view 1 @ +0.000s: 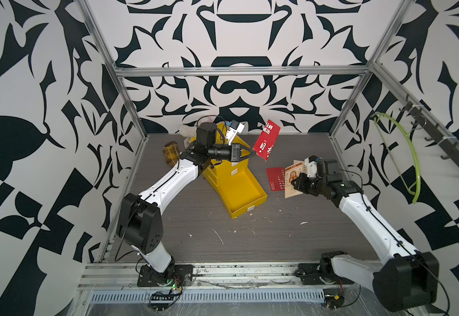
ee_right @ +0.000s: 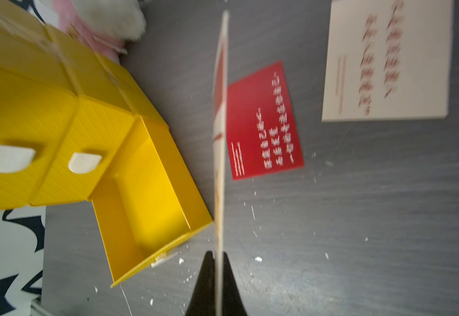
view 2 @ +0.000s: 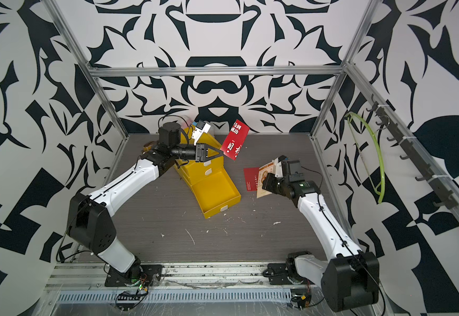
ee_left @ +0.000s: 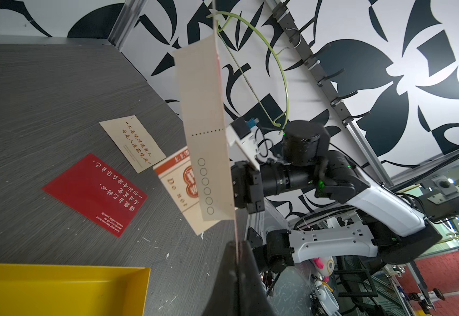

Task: Take the postcards out of the drawer
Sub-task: Place the postcard at the center of the board.

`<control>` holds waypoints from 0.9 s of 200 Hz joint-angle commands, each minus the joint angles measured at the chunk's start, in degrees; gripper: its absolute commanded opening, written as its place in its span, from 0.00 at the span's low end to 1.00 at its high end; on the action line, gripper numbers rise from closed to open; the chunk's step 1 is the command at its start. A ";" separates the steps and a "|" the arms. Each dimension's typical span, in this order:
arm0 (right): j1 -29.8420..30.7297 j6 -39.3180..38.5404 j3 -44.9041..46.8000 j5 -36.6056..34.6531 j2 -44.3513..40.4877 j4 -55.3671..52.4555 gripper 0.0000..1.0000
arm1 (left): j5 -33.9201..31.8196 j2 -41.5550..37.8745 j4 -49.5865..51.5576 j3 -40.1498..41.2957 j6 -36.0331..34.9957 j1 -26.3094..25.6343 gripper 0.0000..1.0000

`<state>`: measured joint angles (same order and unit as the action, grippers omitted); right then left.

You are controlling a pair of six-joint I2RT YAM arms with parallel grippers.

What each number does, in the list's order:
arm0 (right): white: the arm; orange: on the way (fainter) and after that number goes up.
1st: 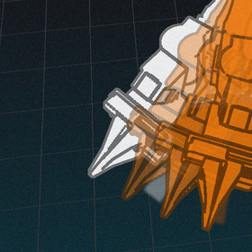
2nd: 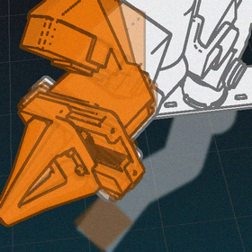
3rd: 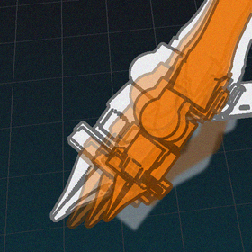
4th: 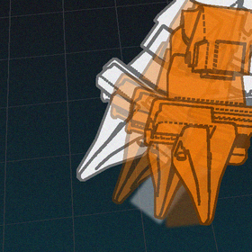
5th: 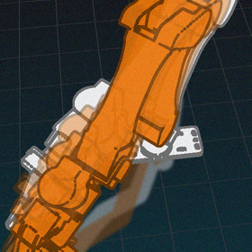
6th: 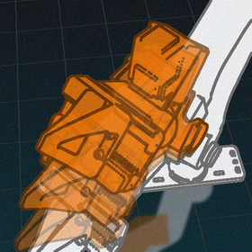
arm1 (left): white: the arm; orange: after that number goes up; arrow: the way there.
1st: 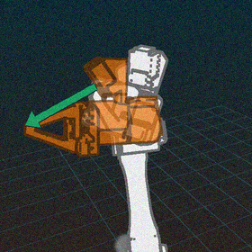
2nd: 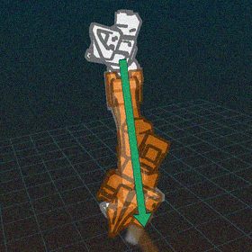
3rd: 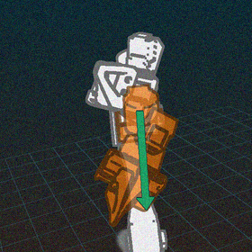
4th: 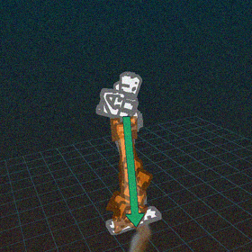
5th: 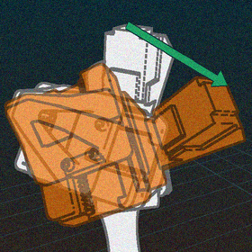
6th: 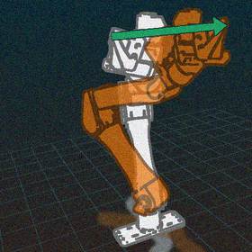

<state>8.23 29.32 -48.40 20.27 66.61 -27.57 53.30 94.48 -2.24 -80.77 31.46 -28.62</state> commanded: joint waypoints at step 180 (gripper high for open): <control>0.12 1.60 12.38 -5.02 8.16 -0.55 0.51 | 1.90 0.35 -4.79 0.62 2.42 0.30 0.00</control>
<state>8.25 32.75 -33.50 21.50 76.79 -22.46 54.17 94.50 -5.45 -80.58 33.85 -28.56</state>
